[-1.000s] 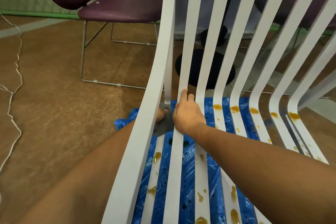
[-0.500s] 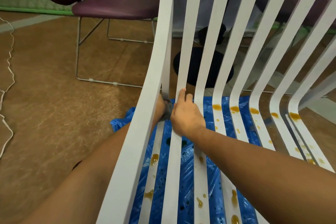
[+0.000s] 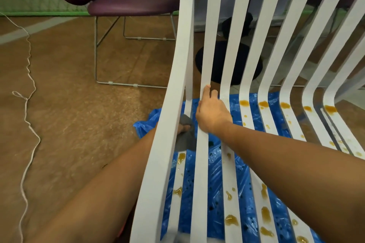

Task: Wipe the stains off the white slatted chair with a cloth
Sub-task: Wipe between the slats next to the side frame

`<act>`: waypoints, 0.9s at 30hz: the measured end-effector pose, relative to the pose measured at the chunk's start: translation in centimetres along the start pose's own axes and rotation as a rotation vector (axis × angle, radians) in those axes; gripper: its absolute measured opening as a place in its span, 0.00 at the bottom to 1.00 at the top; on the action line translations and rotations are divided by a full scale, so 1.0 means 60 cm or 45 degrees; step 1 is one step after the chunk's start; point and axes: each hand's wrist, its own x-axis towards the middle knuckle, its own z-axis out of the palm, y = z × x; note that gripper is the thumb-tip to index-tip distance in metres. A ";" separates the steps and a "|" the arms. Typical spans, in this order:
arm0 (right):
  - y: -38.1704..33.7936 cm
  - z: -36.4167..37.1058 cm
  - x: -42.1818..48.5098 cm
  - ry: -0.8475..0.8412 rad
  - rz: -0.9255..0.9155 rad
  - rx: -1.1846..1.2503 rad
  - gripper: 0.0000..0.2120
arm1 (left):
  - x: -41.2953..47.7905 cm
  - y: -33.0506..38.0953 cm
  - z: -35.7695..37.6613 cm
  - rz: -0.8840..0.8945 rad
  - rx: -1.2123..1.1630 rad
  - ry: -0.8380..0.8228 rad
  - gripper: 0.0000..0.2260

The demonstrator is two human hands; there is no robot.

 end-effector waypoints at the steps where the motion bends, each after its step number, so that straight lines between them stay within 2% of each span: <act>1: -0.002 0.000 -0.002 0.002 -0.001 -0.003 0.33 | -0.016 -0.007 0.001 -0.002 0.012 -0.024 0.18; 6: -0.005 -0.007 -0.008 0.002 0.003 0.018 0.32 | -0.094 -0.022 0.000 -0.045 0.118 -0.183 0.18; 10: -0.006 -0.011 -0.012 -0.018 0.006 0.031 0.33 | -0.164 -0.027 -0.003 -0.073 0.073 -0.376 0.20; 15: -0.004 -0.013 -0.012 -0.023 0.007 0.029 0.35 | -0.218 -0.051 0.008 -0.037 0.230 -0.359 0.21; 19: -0.005 -0.010 -0.010 -0.028 0.001 0.028 0.36 | -0.224 -0.052 0.037 -0.105 0.119 -0.275 0.26; 22: -0.005 -0.008 -0.008 -0.014 0.000 0.003 0.36 | -0.207 -0.039 0.041 -0.097 0.149 -0.142 0.24; 25: -0.005 -0.007 -0.008 -0.002 -0.003 -0.006 0.36 | -0.173 -0.012 0.031 -0.115 -0.004 -0.100 0.21; 27: -0.005 -0.007 -0.008 0.000 0.000 -0.016 0.36 | -0.148 0.004 0.021 -0.129 0.004 -0.045 0.21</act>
